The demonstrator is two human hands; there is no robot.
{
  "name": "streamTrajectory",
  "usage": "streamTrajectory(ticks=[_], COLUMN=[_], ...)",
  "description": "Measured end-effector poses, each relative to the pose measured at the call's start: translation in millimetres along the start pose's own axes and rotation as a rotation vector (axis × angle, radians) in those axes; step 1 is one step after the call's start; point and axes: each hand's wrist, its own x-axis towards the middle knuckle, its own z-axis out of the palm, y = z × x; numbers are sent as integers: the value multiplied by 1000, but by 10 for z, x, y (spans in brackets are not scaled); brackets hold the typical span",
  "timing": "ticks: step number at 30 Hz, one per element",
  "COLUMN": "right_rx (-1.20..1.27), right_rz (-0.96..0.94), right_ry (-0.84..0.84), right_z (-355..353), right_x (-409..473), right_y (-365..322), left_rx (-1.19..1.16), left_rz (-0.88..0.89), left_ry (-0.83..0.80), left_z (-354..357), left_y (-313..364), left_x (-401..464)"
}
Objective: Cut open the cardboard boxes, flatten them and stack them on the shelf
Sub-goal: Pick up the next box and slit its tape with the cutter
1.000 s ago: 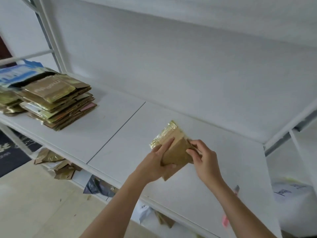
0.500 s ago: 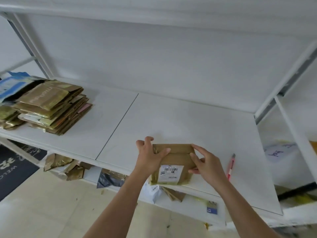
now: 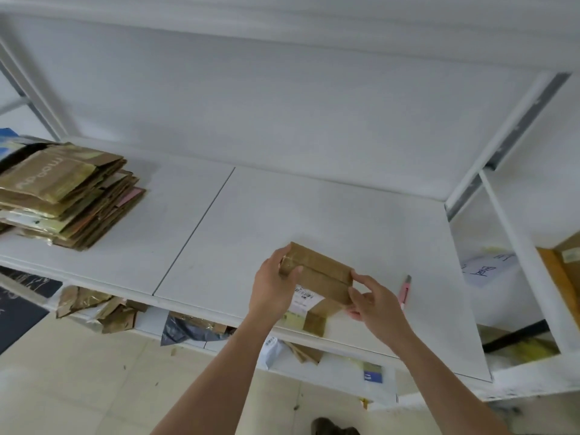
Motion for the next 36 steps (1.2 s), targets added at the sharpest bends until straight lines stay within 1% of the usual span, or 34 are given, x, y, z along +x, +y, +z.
streamTrajectory(ticks=[2, 3, 5, 7, 9, 11, 13, 17, 19, 20, 22, 24, 26, 27, 29, 31, 33, 36], right_rx=[-5, -52, -213, -453, -647, -793, -956, -1256, -1305, -1276, -1117, -836, -540, -372, -79, 78, 123, 72], right_rz=[24, 14, 11, 71, 155, 177, 102, -210, -269, -280, -322, -337, -379, -418, -472, -460, -482, -540], right_ry=[-31, -9, 89, 142, 89, -20, -82, -121, -141, -119, 33, 197, 261, 238, 84, -65, -100, -29], right_z=[-166, -269, -513, -759, -911, -945, -948, -981, -1004, -1020, -1047, -1035, -910, -807, -553, -289, -41, 284], right_x=[137, 191, 295, 383, 450, 491, 507, 581, 620, 640, 683, 740, 807, 818, 771, 670, 556, 369], right_y=[6, 35, 190, 399, 580, 725, 840, 962, 949, 923, 839, 648, 368, 227, -41, -209, -225, -102], left_rx=[14, 16, -7, -47, -56, -64, -88, -137, -161, -172, -178, -186, -193, -195, -192, -172, -155, -98], left_rz=[-10, -15, -34, -44, -46, -51, -65, -113, -127, -130, -126, -123, -140, -152, -175, -193, -203, -199], left_ry=[28, 27, 12, 12, 20, 12, -1, -18, -26, -31, -40, -45, -51, -55, -69, -108, -146, -94], left_z=[48, 64, 75, 77, 93, 103, 106, 81, 61, 52, 34, 11, -16, -29, -45, -53, -56, -94], left_y=[50, 64, 68, 67, 83, 118, 143, 160, 171, 176, 176, 171, 165, 162, 153, 151, 146, 100], left_x=[45, 61, 72, 67, 81, 92, 97, 85, 88, 87, 76, 73, 76, 77, 75, 72, 63, 37])
